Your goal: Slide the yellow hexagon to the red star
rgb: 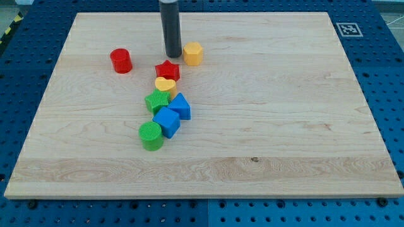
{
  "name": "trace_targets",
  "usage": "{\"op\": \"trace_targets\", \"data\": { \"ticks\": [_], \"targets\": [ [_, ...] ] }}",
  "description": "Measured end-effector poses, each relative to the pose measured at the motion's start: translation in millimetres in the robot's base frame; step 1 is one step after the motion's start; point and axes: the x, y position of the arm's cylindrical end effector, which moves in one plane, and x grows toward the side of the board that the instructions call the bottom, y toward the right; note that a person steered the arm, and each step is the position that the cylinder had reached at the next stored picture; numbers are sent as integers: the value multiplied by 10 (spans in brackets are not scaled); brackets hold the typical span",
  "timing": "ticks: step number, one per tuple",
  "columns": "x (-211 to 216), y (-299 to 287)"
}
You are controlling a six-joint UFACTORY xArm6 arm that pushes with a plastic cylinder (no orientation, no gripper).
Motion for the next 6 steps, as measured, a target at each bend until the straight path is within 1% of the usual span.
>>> {"op": "trace_targets", "data": {
  "ticks": [1, 2, 3, 6],
  "targets": [
    [-243, 126],
    [-296, 487],
    [-279, 552],
    [356, 552]
  ]
}}
